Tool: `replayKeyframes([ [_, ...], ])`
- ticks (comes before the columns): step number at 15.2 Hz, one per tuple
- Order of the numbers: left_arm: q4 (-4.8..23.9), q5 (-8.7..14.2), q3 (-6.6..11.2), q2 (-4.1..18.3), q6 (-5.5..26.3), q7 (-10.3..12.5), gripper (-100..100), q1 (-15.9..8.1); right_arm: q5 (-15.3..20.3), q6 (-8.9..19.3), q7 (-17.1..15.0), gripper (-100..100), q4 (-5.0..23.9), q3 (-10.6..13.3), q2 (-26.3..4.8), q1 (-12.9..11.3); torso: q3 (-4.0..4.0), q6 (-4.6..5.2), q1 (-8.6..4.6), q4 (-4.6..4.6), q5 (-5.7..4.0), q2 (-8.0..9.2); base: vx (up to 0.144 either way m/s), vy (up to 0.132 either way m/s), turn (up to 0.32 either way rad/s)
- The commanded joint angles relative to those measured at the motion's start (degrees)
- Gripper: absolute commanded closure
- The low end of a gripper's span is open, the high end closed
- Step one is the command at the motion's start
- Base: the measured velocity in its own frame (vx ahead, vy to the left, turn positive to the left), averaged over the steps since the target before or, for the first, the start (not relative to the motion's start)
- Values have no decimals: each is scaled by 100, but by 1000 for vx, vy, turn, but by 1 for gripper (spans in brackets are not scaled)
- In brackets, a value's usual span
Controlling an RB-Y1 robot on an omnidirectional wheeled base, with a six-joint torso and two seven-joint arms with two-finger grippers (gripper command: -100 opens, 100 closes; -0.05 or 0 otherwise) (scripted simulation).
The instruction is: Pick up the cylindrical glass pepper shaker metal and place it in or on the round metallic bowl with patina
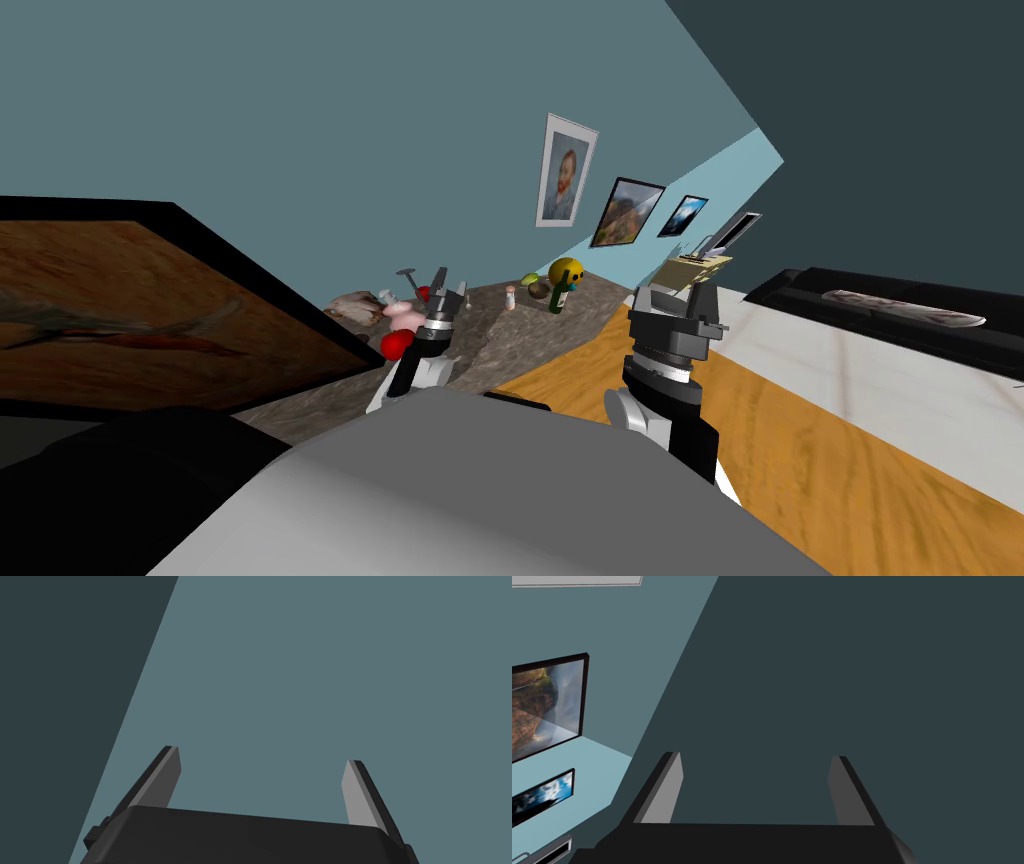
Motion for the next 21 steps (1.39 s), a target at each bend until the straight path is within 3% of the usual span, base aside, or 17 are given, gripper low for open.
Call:
replayKeyframes([
  [1, 100, 100, 20, 177, 47, 104, -100, -46, 0, 0, 0, 0, 0, 0, 0, 0, 0, 0, 0, 0, 0, 0, 10, -53, 18],
  [5, 510, 577, 66, 681, 302, 536, -100, -255, 0, 0, 0, 0, 0, 0, 0, 0, -6, 0, -11, -3, -2, -11, 30, -77, 24],
  [6, 510, 577, 66, 681, 302, 536, -100, -255, 0, 0, 0, 0, 0, 0, 0, 1, -9, 0, -17, -4, -4, -16, 37, -92, 23],
  [8, 760, 867, 93, 882, 455, 798, -100, -381, 0, 0, 0, 0, 0, 0, 0, 0, -9, 0, -16, -4, -4, -15, 31, -83, 19],
  [9, 760, 867, 93, 882, 455, 798, -100, -381, 0, 0, 0, 0, 0, 0, 0, 0, -10, 0, -17, -4, -4, -16, 31, -78, 18],
  [14, 1330, 1493, 154, 1188, 794, 1378, -100, -665, 0, 0, 0, 0, 0, 0, 0, 0, -12, 0, -10, -5, -2, -20, 43, -76, 17],
  [17, 1483, 1699, 170, 1246, 883, 1544, -100, -741, 0, 0, 0, 0, 0, 0, 0, 1, -14, 0, -17, -6, -4, -24, 45, -83, 15],
  [21, 1960, 2243, 220, 1379, 1153, 2029, -100, -974, 0, 0, 0, 0, 0, 0, 0, 1, -12, 0, -14, -5, -3, -21, 42, -79, 12],
])
